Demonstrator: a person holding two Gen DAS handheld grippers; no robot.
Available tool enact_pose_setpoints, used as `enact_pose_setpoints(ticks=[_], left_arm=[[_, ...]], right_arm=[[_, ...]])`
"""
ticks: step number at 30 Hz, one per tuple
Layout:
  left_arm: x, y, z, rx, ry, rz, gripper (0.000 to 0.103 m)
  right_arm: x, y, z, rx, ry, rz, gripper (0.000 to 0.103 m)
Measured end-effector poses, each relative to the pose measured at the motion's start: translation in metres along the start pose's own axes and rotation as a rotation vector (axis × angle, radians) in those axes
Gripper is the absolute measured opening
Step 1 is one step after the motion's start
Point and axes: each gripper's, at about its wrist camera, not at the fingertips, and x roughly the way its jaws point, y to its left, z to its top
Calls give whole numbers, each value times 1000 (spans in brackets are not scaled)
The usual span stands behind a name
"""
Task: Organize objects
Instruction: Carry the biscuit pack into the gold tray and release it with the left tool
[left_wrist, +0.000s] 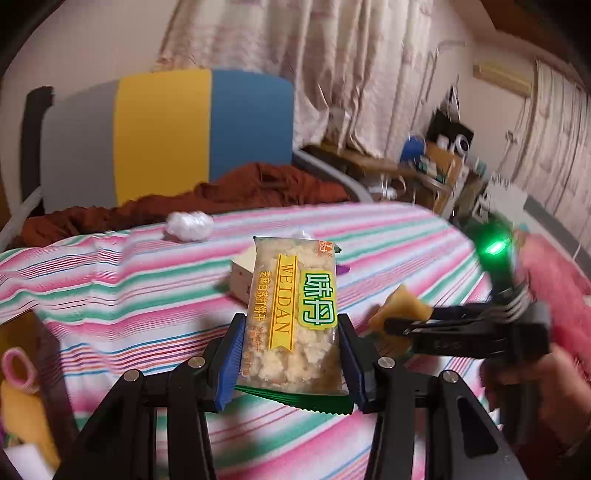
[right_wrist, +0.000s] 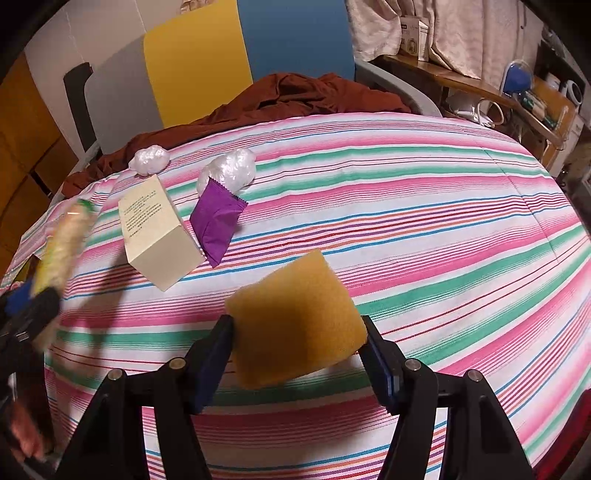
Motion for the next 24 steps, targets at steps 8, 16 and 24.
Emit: enact_pose_setpoints(ticks=[8, 16, 24], left_arm=[[-54, 32, -14, -117, -37, 39, 48], [-95, 66, -40, -181, -51, 78, 48], [-137, 124, -52, -276, -73, 187, 48]], right_arm=[[-1, 2, -2, -21, -5, -22, 67], [1, 9, -5, -65, -5, -31, 67], [4, 18, -8, -92, -6, -24, 67]])
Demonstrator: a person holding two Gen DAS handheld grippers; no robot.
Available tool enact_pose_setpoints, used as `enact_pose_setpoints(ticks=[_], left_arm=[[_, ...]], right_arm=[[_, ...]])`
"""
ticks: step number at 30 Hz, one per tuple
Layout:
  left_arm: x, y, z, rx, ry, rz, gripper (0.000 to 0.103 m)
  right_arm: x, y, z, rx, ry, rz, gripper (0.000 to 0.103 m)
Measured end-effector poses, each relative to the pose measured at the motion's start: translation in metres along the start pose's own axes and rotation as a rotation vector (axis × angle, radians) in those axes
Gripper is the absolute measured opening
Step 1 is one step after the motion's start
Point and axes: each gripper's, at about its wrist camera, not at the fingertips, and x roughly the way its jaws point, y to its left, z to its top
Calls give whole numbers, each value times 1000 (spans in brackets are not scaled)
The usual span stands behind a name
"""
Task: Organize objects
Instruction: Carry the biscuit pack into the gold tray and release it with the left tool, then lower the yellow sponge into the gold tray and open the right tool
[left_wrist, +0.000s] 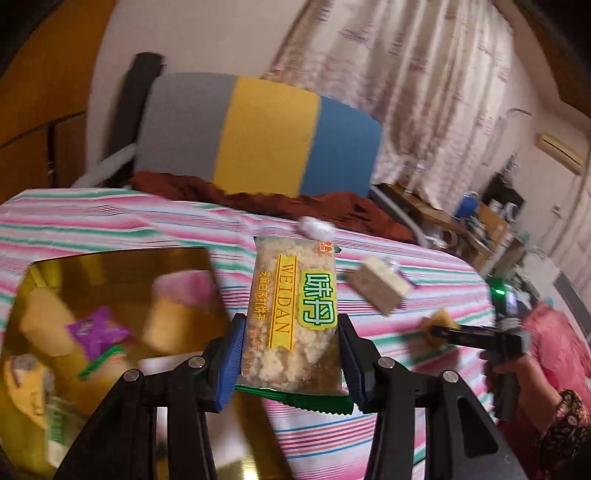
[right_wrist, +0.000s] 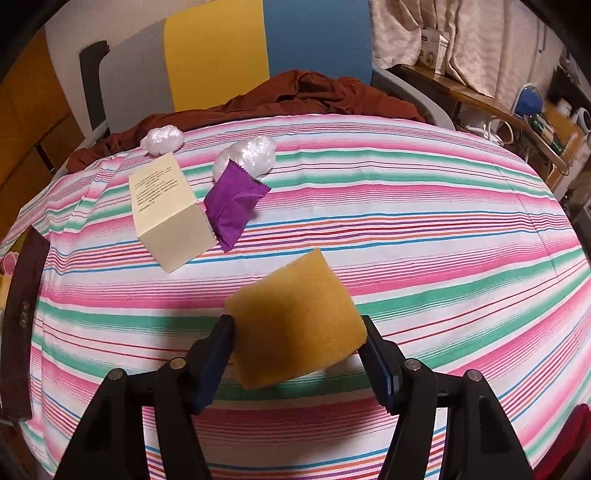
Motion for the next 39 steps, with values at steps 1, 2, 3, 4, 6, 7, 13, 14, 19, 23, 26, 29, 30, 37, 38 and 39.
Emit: enact_pose_setpoints(ticks=[1, 2, 3, 4, 6, 7, 13, 14, 19, 23, 26, 29, 30, 37, 38, 39], left_arm=[[-1, 10, 0, -14, 2, 20, 48], [-1, 21, 0, -31, 9, 39, 48], [-1, 33, 0, -52, 18, 63, 48], [0, 47, 0, -78, 28, 90, 48], [3, 69, -2, -113, 43, 129, 48], [4, 80, -2, -126, 47, 151, 48], [26, 125, 4, -169, 112, 246, 48], [28, 130, 5, -178, 115, 252, 48], [47, 151, 12, -229, 156, 266, 48], [53, 160, 21, -239, 167, 292, 53], [45, 162, 22, -243, 150, 274, 53], [34, 161, 20, -257, 124, 258, 54], [31, 161, 18, -259, 115, 258, 54], [-5, 159, 2, -256, 65, 242, 54], [-10, 159, 0, -250, 58, 245, 54], [-17, 159, -2, -244, 47, 252, 54]], right_arm=[[1, 1, 0, -3, 1, 0, 67], [1, 1, -1, -3, 2, 2, 67], [1, 2, -1, -3, 2, 5, 67], [1, 3, -1, -3, 1, 8, 67], [1, 4, -2, -7, -3, 9, 67], [0, 5, -2, -11, -7, 8, 67], [-3, 15, -4, -49, -21, -1, 67], [-3, 17, -5, -56, -22, -8, 67], [-9, 26, -7, -72, -38, -6, 67], [-16, 35, -5, -91, -60, -9, 67], [-22, 42, -6, -79, -72, 15, 67], [-31, 55, -8, -75, -85, 58, 67], [-34, 63, -9, -82, -89, 80, 67], [-56, 121, -18, -145, -133, 198, 67], [-59, 129, -20, -150, -138, 219, 67], [-62, 136, -22, -155, -143, 239, 67]])
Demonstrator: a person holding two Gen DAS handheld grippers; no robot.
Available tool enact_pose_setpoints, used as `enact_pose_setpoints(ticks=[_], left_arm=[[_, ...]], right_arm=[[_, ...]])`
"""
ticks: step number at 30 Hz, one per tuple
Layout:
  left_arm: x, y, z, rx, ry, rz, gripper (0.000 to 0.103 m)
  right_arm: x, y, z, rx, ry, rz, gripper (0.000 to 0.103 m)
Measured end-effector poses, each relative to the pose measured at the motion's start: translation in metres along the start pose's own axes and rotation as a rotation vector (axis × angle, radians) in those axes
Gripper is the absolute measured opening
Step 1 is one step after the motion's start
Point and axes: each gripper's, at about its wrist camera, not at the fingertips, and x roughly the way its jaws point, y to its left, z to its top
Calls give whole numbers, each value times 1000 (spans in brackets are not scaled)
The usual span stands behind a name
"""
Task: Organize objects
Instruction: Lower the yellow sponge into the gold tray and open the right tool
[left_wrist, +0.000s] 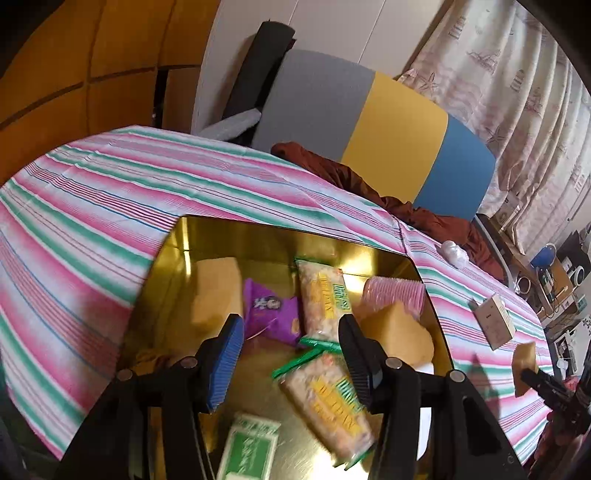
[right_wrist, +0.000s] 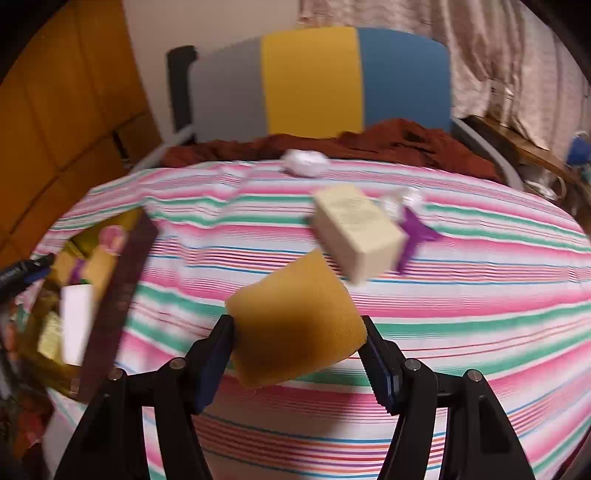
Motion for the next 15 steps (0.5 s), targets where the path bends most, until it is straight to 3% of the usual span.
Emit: enact_pose_setpoints(ticks=[8, 15], left_arm=[[-34, 24, -3, -36, -75, 59, 54], [-44, 39, -4, -65, -85, 79, 54]], right_arm=[[-11, 84, -2, -66, -18, 202, 67], [-13, 186, -17, -268, 2, 336, 67]])
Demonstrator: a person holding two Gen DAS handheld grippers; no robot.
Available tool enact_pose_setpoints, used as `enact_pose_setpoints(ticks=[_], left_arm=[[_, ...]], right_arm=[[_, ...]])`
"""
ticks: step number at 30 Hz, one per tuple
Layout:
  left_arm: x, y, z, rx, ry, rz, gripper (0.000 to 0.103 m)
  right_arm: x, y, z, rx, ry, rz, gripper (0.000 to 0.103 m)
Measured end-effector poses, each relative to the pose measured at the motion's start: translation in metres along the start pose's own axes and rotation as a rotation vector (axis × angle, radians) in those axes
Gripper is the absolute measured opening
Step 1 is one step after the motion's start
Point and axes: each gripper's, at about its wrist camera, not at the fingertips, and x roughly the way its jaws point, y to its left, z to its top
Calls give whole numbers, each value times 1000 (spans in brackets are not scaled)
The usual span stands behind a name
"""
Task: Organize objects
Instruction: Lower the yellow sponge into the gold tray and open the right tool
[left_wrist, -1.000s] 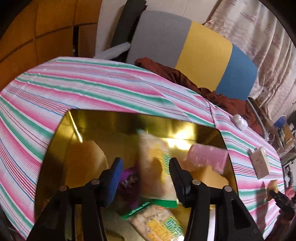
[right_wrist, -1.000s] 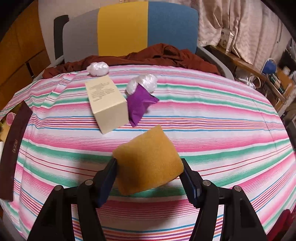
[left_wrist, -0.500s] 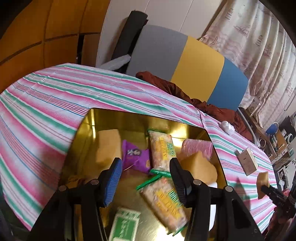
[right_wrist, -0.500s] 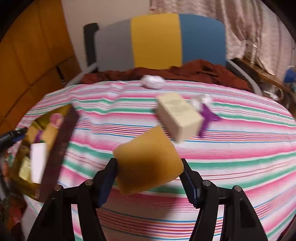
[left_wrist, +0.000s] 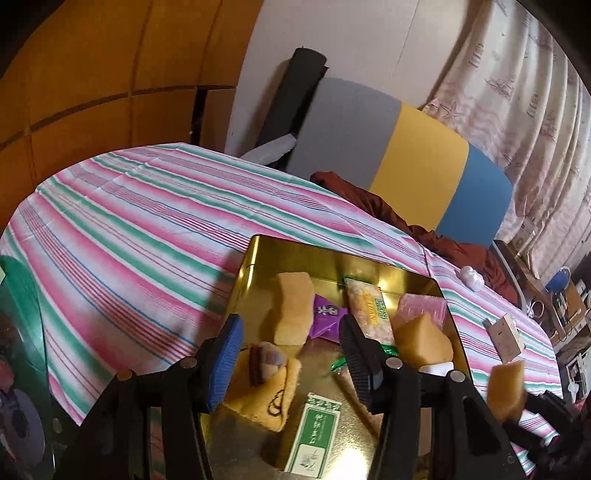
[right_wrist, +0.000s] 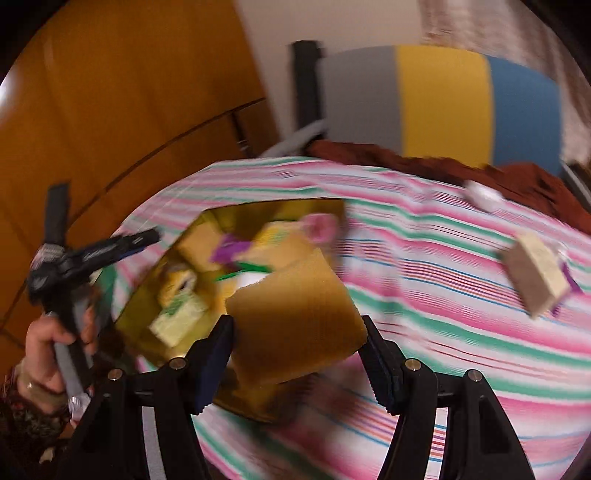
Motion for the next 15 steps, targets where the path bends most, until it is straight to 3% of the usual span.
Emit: enact_pose_setpoints(ticks=[6, 15], left_arm=[[-11, 11, -3, -14, -19, 15, 55], [-14, 18, -3, -45, -23, 10, 54]], right_arm=[[28, 56, 3, -124, 39, 68, 68], [63, 83, -5, -147, 116, 96, 74]])
